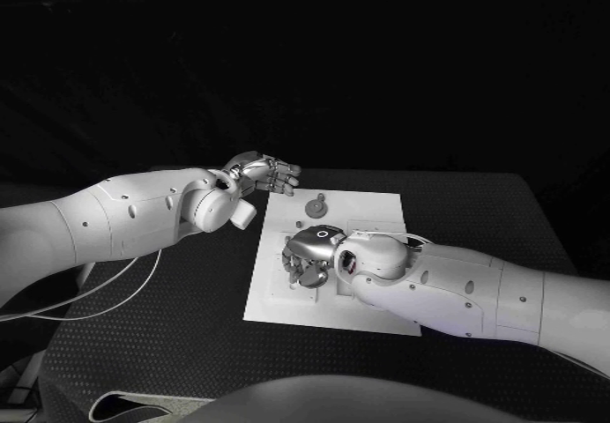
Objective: Assemble the parts on the task board
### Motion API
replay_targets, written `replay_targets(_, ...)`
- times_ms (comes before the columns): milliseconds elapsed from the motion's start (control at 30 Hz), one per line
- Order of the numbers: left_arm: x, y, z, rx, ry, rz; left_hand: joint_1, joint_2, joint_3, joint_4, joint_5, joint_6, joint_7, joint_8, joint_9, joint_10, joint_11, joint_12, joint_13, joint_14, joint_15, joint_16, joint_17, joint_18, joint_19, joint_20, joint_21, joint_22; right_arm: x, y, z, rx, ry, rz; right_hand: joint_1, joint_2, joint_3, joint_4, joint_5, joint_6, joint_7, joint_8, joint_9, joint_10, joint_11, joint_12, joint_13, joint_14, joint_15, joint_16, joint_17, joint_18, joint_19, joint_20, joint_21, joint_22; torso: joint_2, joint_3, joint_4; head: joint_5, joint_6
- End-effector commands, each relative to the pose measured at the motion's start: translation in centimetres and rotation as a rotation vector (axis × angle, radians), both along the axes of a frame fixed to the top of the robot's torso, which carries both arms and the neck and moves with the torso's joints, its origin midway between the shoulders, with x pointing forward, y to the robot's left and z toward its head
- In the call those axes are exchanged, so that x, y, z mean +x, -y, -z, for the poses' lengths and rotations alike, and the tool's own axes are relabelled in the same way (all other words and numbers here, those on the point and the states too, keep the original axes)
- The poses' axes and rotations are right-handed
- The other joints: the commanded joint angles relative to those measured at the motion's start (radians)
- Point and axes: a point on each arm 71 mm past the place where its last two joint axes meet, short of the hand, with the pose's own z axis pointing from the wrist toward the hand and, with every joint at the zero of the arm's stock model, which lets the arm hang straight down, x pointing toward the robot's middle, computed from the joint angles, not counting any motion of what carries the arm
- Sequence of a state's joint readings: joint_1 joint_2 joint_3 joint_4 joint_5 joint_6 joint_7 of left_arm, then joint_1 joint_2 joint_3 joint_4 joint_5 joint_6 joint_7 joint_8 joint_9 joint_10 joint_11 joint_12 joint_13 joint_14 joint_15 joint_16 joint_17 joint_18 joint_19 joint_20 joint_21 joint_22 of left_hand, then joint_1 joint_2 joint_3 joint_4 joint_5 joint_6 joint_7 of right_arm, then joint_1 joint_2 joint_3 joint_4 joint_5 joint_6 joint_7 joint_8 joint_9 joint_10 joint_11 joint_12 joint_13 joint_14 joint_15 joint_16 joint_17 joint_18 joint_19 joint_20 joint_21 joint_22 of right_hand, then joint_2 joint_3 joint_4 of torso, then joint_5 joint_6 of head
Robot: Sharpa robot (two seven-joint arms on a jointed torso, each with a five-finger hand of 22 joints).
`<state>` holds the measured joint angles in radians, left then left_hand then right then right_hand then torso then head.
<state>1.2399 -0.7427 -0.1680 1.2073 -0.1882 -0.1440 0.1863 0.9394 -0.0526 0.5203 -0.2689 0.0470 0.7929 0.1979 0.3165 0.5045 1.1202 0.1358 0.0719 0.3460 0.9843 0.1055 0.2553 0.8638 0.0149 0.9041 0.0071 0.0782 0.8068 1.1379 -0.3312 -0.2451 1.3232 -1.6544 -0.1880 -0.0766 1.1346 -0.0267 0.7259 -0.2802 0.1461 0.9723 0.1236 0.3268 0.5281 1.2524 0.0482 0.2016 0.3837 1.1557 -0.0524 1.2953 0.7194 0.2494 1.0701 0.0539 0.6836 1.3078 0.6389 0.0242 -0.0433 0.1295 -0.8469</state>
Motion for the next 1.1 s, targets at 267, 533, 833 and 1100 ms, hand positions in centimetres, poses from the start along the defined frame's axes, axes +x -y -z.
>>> replay_targets(267, 0.0, 0.6, -0.1, -0.01, 0.007, 0.021, -0.005, 0.005, -0.005, 0.002, 0.003, -0.003, 0.001, 0.004, -0.001, -0.004, 0.0, 0.001, -0.001, 0.009, 0.001, -0.004, 0.002, -0.003, 0.0, 0.0, -0.004, -0.001, -0.4, -0.7, 0.7, -0.048, 0.022, -0.032, 0.0, 0.01, 0.006, -0.003, 0.002, 0.022, -0.003, 0.024, 0.035, 0.004, 0.002, 0.003, 0.002, 0.002, -0.008, -0.003, 0.002, 0.012, 0.002, -0.001, 0.005, 0.019, 0.0, 0.0014, -0.0016, 0.006, -0.002)
replay_targets(533, 0.0, 0.5, -0.1, -0.009, 0.006, 0.02, -0.005, 0.005, -0.006, 0.002, 0.003, -0.003, 0.001, 0.004, -0.001, -0.004, 0.0, 0.001, -0.001, 0.009, 0.001, -0.005, 0.002, -0.003, 0.0, 0.0, -0.004, -0.001, -0.1, -0.5, 1.0, -0.067, 0.022, -0.029, -0.001, 0.01, 0.006, -0.005, 0.002, 0.022, -0.003, 0.023, 0.035, 0.004, 0.002, 0.003, 0.003, 0.001, -0.008, -0.003, 0.002, 0.012, 0.002, -0.001, 0.005, 0.019, 0.0, 0.0017, -0.0017, 0.006, -0.004)
replay_targets(833, 0.0, 0.6, -0.1, -0.01, 0.006, 0.022, -0.005, 0.005, -0.006, 0.002, 0.003, -0.003, 0.001, 0.004, -0.001, -0.004, 0.0, 0.001, -0.001, 0.009, 0.001, -0.005, 0.002, -0.003, 0.0, 0.0, -0.004, -0.001, 0.1, -0.3, 1.2, -0.078, 0.018, -0.023, -0.002, 0.01, 0.006, -0.006, 0.002, 0.022, -0.004, 0.023, 0.036, 0.004, 0.002, 0.002, 0.004, 0.001, -0.008, -0.003, 0.003, 0.012, 0.001, -0.001, 0.005, 0.019, 0.0, 0.0017, -0.0018, 0.007, -0.007)
replay_targets(1100, 0.0, 0.7, -0.1, -0.011, 0.006, 0.025, -0.004, 0.005, -0.006, 0.002, 0.003, -0.003, 0.001, 0.004, -0.002, -0.004, 0.0, 0.001, -0.001, 0.009, 0.001, -0.006, 0.002, -0.003, 0.0, 0.0, -0.005, -0.002, 0.1, -0.2, 1.9, -0.079, 0.016, -0.013, -0.002, 0.011, 0.007, -0.006, 0.002, 0.022, -0.004, 0.023, 0.037, 0.004, 0.002, 0.002, 0.005, 0.001, -0.008, -0.003, 0.003, 0.012, 0.001, -0.001, 0.005, 0.02, 0.0, 0.0019, -0.0015, 0.008, -0.01)
